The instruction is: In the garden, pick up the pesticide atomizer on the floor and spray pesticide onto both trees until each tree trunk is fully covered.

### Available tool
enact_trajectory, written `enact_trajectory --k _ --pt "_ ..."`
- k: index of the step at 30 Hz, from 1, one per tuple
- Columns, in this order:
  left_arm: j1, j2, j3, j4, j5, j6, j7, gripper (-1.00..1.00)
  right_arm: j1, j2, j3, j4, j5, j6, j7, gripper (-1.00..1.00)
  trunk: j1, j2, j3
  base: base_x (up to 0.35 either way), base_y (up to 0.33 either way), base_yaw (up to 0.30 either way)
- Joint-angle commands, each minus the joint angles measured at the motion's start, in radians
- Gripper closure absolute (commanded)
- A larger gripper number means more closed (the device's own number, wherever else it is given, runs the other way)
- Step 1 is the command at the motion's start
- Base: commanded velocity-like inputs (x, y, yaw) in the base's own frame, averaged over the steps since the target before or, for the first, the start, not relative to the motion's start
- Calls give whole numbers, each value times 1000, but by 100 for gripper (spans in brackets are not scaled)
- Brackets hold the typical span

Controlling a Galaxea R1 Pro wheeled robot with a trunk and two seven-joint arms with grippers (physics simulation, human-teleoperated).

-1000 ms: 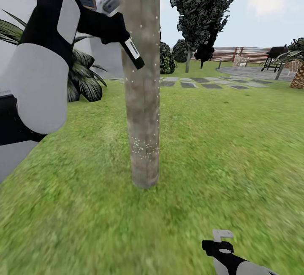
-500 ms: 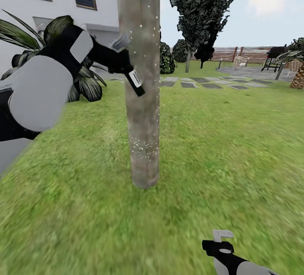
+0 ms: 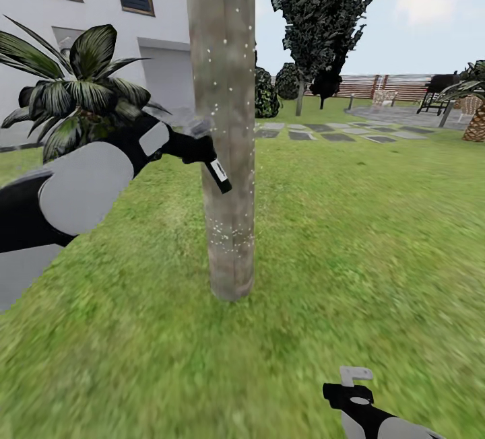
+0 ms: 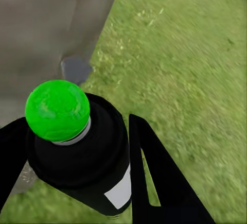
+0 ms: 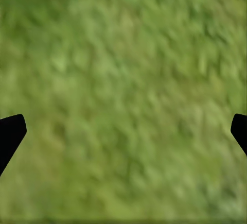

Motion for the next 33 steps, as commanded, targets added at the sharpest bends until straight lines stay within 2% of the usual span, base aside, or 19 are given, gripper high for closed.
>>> enact_trajectory --k 1,6,9,12,18,19,23,26,28,30,33 --pt "9 -2 6 -2 3 -2 -1 100 -2 -1 -8 5 10 -7 -5 -100 0 -1 -1 0 0 0" --pt "93 -9 6 -2 3 -39 -1 100 -2 -1 -8 5 10 -7 -5 -100 0 -1 -1 0 0 0" --pt "177 -11 6 -2 3 -117 -1 100 -2 -1 -8 5 10 -7 -5 -100 0 -1 -1 0 0 0" --pt "227 -11 6 -2 2 -138 -1 100 -2 0 -8 5 10 -7 -5 -100 0 -1 -1 0 0 0" --pt "280 -9 5 -3 0 -146 -1 100 -2 -1 -8 5 10 -7 -6 -100 0 -1 -1 0 0 0" --pt "311 -9 4 -3 0 -176 -1 100 -2 -1 -8 5 10 -7 -5 -100 0 -1 -1 0 0 0" --pt "363 -8 3 -3 0 -257 -1 100 -2 -1 -8 5 10 -7 -5 -100 0 -1 -1 0 0 0" --pt "420 -8 3 -2 -1 -368 -1 100 -2 -1 -8 5 10 -7 -5 -100 0 -1 -1 0 0 0" --pt "450 -8 3 -2 -1 -409 -1 100 -2 0 -8 5 10 -7 -5 -100 0 -1 -1 0 0 0" --pt "491 -8 2 -2 -24 -481 -1 100 -2 0 -8 5 10 -9 -5 -100 0 -1 -1 0 0 0" --pt "527 -7 2 -2 -72 -528 -1 100 -2 1 -8 5 10 -10 -5 -100 0 -1 -1 0 0 0"
